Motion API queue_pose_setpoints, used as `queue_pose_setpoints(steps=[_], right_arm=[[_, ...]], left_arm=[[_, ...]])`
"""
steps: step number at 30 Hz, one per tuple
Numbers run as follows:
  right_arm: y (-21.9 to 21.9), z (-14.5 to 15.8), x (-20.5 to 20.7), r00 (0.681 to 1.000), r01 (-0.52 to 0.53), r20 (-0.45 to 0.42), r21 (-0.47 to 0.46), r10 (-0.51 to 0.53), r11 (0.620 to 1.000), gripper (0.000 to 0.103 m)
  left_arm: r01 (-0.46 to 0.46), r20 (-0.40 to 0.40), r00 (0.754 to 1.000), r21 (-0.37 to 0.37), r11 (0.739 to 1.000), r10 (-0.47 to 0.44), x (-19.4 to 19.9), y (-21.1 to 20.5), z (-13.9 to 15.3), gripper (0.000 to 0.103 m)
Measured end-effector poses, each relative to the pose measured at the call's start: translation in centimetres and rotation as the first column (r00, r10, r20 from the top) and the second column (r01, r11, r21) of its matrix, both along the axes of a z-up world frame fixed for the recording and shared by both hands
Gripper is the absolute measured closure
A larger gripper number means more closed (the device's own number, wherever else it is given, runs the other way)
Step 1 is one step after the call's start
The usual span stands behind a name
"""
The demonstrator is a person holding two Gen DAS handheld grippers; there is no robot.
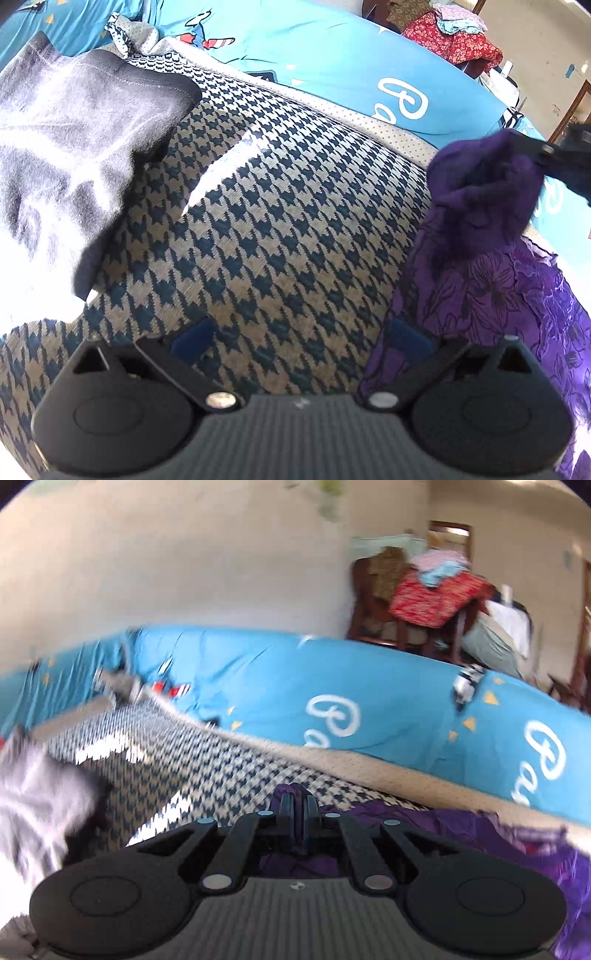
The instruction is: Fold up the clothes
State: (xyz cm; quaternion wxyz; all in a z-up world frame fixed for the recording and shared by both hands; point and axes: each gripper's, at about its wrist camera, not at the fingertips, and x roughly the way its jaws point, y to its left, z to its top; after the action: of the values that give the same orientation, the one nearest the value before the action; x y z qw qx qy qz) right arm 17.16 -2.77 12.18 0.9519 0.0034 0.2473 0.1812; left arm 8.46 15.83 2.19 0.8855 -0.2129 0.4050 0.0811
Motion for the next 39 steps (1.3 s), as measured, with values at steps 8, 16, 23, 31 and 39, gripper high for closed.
queue_pose_setpoints(steps=[8,16,23,31,39], right_arm=[[-10.3,-5.4,-5.6,0.918,0.344,-0.218,0.016,-0.332,0.939,0.097],[-11.4,-5.9,-9.0,0.904,0.384,-0.171,-0.074,-0.391,0.921,0.096],[-10.2,-3.3,-8.6,0.962,0.264,-0.062,-0.034,-0.266,0.964,0.086],[-5.2,-1.2,-2.8,0.994,0.104,0.059,-0.155,-0.096,0.982,0.075],[-1.2,-2.7,2.6,0.998,0.013,0.064,-0.363,0.011,0.932,0.074]], left_arm=[[0.026,0.003,1.0,0.043,0.999,-0.026,-0.2,-1.3,0.0,0.001],[0.071,0.01,0.997,0.091,0.993,-0.072,-0.3,-2.8,-0.1,0.001],[0.078,0.003,0.997,0.112,0.991,-0.079,-0.1,-3.3,-0.3,0.0],[0.086,-0.002,0.996,0.121,0.989,-0.086,0.0,-3.5,-0.4,0.0],[0.088,-0.003,0.996,0.116,0.989,-0.088,0.1,-3.4,-0.5,0.0]])
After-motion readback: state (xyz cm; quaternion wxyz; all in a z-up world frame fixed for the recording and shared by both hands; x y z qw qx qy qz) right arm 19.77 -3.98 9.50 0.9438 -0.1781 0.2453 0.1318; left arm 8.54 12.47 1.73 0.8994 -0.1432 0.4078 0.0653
